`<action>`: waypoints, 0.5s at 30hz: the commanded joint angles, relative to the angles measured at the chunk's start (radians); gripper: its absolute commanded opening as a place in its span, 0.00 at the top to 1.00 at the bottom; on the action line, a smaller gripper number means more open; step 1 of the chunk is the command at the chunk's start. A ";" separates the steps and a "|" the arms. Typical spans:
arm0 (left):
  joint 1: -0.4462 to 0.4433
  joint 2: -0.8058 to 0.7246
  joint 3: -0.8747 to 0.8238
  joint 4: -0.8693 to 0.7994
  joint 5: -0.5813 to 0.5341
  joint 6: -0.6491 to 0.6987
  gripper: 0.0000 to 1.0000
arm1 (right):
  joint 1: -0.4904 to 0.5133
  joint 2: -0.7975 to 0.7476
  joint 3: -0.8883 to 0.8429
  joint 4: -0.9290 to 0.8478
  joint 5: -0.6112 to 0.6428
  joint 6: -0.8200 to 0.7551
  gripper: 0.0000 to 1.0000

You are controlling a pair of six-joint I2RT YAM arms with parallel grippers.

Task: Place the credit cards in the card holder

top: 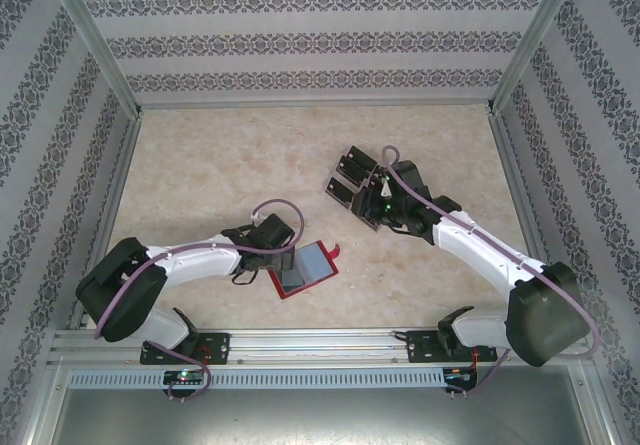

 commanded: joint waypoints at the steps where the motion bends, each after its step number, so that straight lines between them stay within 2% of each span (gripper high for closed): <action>1: 0.017 -0.023 0.004 -0.092 -0.033 0.045 0.00 | -0.006 0.008 0.030 -0.038 -0.001 -0.047 0.49; 6: 0.017 -0.143 -0.054 -0.126 0.009 -0.011 0.00 | 0.005 0.021 0.029 -0.031 -0.037 -0.054 0.49; 11: 0.017 -0.285 -0.122 -0.147 0.045 -0.082 0.00 | 0.081 0.058 0.023 -0.042 -0.030 -0.081 0.46; 15: 0.017 -0.338 -0.138 -0.153 0.046 -0.113 0.00 | 0.147 0.120 0.021 -0.040 -0.008 -0.089 0.46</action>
